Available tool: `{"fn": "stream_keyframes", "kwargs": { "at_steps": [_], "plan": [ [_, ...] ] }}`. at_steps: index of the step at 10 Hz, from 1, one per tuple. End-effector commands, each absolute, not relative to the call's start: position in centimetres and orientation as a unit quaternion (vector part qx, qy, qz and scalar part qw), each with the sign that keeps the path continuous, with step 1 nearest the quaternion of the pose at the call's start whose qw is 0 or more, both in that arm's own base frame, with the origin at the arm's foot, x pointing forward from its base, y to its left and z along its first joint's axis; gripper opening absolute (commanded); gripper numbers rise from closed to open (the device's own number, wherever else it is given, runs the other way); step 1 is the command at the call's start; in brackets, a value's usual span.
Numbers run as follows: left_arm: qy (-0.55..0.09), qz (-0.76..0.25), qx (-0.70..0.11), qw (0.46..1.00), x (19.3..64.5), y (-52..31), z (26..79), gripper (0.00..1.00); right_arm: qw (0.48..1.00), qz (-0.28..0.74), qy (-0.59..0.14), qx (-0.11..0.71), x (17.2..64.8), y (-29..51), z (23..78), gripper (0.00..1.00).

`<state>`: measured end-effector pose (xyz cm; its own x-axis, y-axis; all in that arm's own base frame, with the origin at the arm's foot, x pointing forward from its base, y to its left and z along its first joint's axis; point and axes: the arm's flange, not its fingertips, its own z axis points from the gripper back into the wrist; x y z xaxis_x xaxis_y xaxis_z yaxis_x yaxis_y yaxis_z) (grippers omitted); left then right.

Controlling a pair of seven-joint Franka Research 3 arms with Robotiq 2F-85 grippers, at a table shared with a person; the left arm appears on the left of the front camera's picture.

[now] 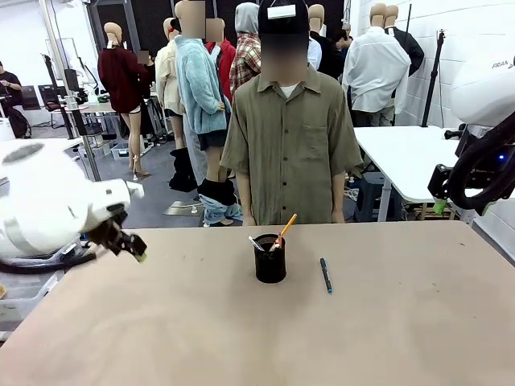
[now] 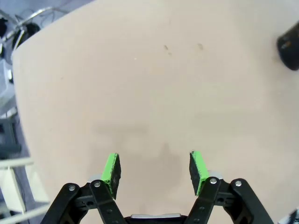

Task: Place the pens into the pen holder.
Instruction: Pick up a writing instrument from the table and place it into the Pen holder.

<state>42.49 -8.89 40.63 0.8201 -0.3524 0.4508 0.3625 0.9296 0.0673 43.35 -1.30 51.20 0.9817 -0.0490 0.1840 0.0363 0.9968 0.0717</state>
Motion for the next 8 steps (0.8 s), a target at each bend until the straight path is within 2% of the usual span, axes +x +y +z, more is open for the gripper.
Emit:
{"fn": "stream_keyframes", "kwargs": {
  "at_steps": [1,6,8],
  "plan": [
    [-0.208,-0.189,-0.057,0.958,42.6,-12.5,49.3,0.77,0.995,-0.024,-0.099,0.016,43.2,-1.2,50.9,0.86],
    [-0.172,-0.158,-0.054,0.971,42.1,-11.4,48.7,0.77,0.995,-0.024,-0.099,0.016,43.2,-1.2,50.9,0.86],
    [-0.19,-0.18,-0.062,0.963,41.7,-12.2,50.2,0.77,0.995,-0.024,-0.099,0.016,43.2,-1.2,50.9,0.86]
  ]
}}
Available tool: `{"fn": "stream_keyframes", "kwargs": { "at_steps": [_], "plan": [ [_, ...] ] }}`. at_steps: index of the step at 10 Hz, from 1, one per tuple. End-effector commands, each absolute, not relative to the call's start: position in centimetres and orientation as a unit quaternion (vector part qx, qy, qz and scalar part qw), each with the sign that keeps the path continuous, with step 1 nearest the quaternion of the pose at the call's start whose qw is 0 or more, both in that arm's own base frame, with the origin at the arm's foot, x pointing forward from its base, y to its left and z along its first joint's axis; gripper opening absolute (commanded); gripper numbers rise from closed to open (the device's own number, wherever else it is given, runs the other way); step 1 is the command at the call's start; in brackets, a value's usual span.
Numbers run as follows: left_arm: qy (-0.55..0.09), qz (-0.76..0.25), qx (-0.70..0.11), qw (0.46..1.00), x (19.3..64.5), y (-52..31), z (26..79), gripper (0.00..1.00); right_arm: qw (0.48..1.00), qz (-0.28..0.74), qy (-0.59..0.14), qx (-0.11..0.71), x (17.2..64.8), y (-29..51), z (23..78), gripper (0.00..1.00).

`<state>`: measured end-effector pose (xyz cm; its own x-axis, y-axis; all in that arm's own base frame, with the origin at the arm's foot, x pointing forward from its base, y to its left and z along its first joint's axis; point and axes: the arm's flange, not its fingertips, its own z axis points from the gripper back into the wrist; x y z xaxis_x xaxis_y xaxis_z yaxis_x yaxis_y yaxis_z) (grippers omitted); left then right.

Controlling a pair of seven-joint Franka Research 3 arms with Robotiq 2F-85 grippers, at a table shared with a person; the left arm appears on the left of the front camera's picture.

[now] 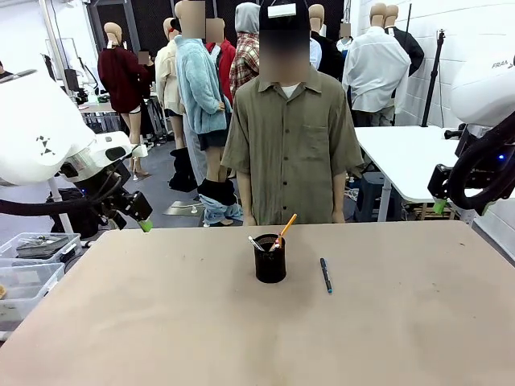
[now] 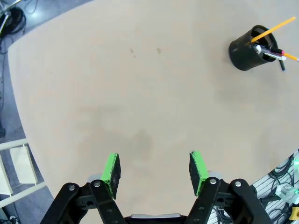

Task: Place the pens into the pen holder.
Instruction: Pick up a writing instrument from the table and place it into the Pen holder.

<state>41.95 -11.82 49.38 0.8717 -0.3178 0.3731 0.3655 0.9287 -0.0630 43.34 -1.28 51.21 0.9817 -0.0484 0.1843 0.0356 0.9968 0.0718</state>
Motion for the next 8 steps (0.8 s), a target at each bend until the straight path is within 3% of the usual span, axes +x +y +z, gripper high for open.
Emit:
{"fn": "stream_keyframes", "kwargs": {
  "at_steps": [1,6,8],
  "plan": [
    [-0.19,-0.18,-0.062,0.963,41.7,-12.2,50.2,0.77,0.995,-0.024,-0.099,0.016,43.2,-1.2,50.9,0.86],
    [-0.19,-0.18,-0.062,0.963,41.7,-12.2,50.2,0.77,0.995,-0.021,-0.093,0.034,43.3,-1.3,51.2,0.86],
    [-0.19,-0.18,-0.062,0.963,41.7,-12.2,50.2,0.77,0.999,-0.022,-0.049,0.006,47.3,4.4,52.8,0.86]
  ]
}}
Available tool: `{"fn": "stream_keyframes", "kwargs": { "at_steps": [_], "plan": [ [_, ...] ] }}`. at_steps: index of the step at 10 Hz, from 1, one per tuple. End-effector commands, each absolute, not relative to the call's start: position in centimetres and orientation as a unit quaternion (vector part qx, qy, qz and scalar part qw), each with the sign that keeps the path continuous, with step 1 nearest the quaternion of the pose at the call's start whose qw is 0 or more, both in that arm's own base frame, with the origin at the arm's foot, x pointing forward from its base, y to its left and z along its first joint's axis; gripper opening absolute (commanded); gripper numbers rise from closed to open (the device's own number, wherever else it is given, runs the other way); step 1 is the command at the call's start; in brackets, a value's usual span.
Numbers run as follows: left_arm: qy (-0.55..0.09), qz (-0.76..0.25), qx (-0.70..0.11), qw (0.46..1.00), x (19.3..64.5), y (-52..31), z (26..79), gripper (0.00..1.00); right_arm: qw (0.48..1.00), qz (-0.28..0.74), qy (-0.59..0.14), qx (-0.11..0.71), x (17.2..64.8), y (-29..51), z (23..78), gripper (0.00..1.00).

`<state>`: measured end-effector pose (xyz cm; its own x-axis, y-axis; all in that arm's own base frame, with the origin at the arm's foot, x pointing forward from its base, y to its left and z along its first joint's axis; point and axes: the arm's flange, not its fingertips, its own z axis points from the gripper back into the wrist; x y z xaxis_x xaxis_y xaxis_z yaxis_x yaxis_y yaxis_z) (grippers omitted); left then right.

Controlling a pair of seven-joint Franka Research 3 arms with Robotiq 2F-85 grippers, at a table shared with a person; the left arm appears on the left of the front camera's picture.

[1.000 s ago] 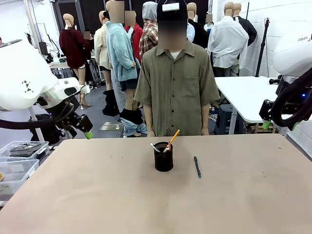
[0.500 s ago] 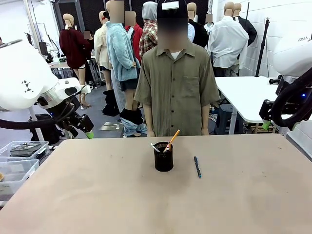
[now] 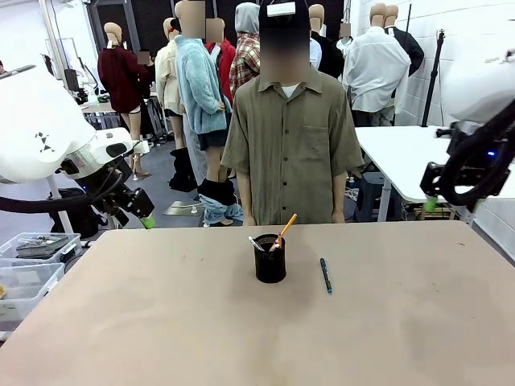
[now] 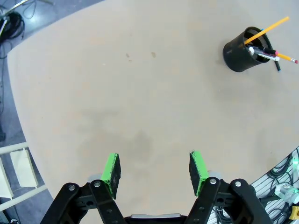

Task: Place the pens into the pen holder.
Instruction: Pick up a writing instrument from the table and place it into the Pen holder.

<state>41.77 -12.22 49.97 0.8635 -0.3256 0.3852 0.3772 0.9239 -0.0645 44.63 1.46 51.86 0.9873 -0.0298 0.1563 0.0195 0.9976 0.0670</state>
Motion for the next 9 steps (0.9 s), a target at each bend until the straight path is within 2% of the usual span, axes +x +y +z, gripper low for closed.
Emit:
{"fn": "stream_keyframes", "kwargs": {
  "at_steps": [1,3,5,6,9],
  "plan": [
    [-0.19,-0.18,-0.062,0.963,41.7,-12.2,50.2,0.77,0.999,-0.028,-0.031,-0.029,49.0,7.1,53.1,0.86],
    [-0.19,-0.18,-0.062,0.963,41.7,-12.2,50.2,0.77,0.997,-0.037,-0.006,-0.071,50.5,11.5,51.4,0.86],
    [-0.19,-0.18,-0.062,0.963,41.7,-12.2,50.2,0.77,0.993,-0.078,-0.015,-0.089,50.7,15.0,46.7,0.86],
    [-0.19,-0.18,-0.062,0.963,41.7,-12.2,50.2,0.77,0.993,-0.097,-0.027,-0.065,50.5,16.0,45.2,0.86],
    [-0.19,-0.18,-0.062,0.963,41.7,-12.2,50.2,0.77,0.997,-0.047,-0.036,0.046,50.3,18.4,41.3,0.86]
  ]
}}
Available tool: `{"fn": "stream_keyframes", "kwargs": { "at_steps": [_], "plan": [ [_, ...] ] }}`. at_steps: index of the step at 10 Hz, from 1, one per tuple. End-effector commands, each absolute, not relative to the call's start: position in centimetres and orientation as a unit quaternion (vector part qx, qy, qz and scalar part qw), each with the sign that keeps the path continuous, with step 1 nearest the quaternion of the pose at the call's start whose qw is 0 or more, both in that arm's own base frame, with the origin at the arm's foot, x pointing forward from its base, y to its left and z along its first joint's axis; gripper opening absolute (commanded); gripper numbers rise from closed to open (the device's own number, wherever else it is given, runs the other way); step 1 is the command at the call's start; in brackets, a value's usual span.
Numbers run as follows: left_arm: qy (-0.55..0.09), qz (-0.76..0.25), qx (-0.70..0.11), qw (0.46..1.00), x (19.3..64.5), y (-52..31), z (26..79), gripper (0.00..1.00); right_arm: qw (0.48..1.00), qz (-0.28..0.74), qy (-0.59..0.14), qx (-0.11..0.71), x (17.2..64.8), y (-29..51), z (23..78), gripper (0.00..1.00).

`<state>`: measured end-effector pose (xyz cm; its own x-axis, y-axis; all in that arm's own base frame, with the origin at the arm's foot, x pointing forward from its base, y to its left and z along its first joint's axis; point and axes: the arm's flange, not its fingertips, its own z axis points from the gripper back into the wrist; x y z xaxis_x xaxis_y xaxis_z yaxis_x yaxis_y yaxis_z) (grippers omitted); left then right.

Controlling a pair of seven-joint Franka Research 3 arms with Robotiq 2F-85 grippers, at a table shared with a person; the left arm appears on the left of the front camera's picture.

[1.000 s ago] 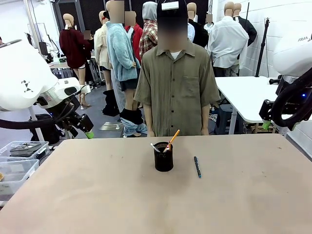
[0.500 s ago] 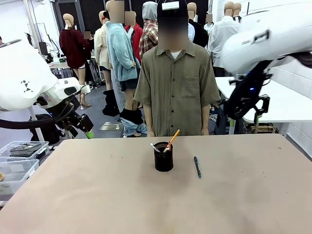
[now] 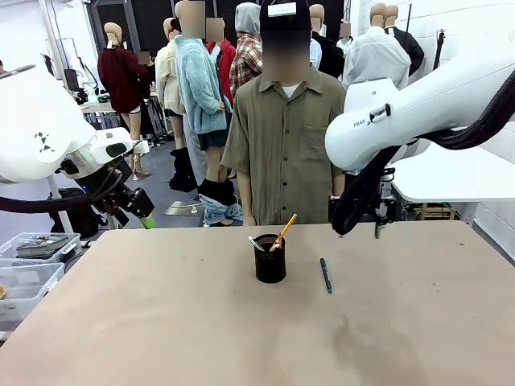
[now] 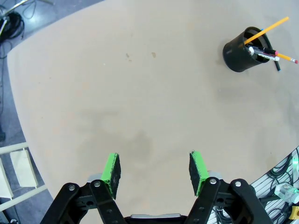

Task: Place the pens into the pen holder.
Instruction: Pick up a writing instrument from the table and place it into the Pen holder.

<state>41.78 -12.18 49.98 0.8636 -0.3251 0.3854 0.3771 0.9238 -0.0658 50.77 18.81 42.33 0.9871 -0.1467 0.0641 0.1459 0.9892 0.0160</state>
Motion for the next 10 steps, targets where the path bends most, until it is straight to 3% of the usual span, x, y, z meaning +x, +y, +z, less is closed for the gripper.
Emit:
{"fn": "stream_keyframes", "kwargs": {
  "at_steps": [1,6,10],
  "plan": [
    [-0.19,-0.18,-0.062,0.963,41.7,-12.2,50.2,0.77,0.999,-0.033,-0.02,0.036,49.9,18.9,40.0,0.86],
    [-0.19,-0.18,-0.062,0.963,41.7,-12.2,50.2,0.77,0.996,0.076,0.017,0.039,52.3,21.0,36.0,0.86],
    [-0.19,-0.18,-0.062,0.963,41.7,-12.2,50.2,0.77,0.994,0.098,0.025,0.039,54.8,22.5,34.5,0.86]
  ]
}}
